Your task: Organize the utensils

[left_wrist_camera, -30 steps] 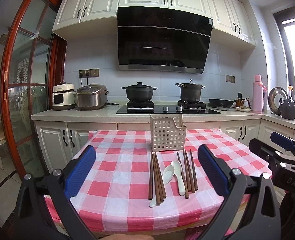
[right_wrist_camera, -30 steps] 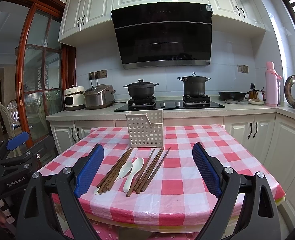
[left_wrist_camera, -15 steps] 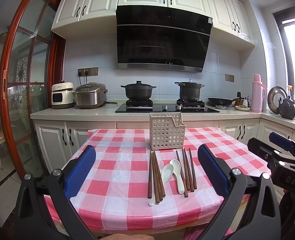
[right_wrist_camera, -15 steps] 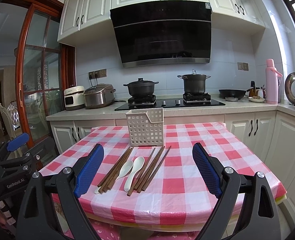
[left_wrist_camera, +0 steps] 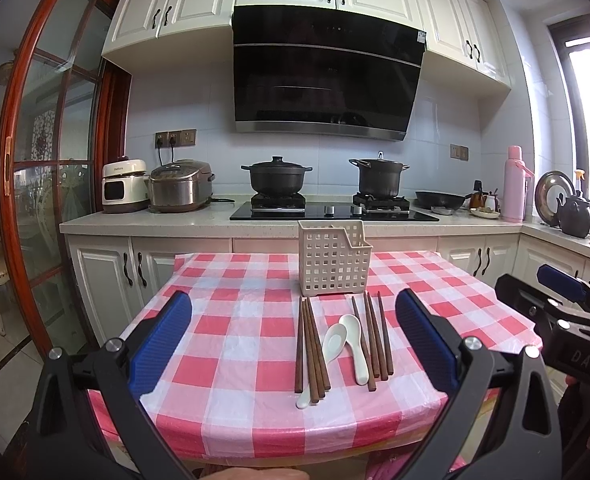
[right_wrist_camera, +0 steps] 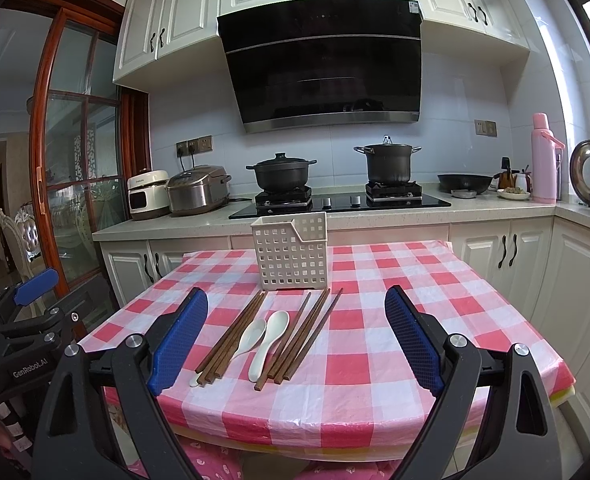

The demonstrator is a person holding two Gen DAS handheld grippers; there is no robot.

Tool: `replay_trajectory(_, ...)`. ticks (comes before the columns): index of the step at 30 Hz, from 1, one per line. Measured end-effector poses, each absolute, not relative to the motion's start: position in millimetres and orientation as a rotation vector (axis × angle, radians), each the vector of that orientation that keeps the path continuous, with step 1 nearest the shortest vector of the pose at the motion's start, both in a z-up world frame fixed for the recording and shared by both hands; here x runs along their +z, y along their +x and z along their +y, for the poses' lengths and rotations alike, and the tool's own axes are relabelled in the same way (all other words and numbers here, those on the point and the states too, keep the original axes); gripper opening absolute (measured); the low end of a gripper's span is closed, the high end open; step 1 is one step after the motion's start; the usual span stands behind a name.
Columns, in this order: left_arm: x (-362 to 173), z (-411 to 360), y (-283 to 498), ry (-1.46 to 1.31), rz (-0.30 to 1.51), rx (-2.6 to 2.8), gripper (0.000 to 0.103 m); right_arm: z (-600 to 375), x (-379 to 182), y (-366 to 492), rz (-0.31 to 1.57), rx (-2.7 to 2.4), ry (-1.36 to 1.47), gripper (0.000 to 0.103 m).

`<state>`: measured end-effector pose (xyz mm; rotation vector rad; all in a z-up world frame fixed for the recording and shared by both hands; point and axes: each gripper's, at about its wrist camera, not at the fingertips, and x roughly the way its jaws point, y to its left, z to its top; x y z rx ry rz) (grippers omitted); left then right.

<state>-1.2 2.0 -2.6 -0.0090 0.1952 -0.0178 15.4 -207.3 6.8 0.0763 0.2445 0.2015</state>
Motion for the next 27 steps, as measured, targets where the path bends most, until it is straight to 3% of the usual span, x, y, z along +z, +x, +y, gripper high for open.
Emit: replay_trajectory(27,-1.2,0.8,1.2,-0.007,0.224,-0.022,0.099,-209.3,2.6,22.5,0.292,0.206,0.094,0.085)
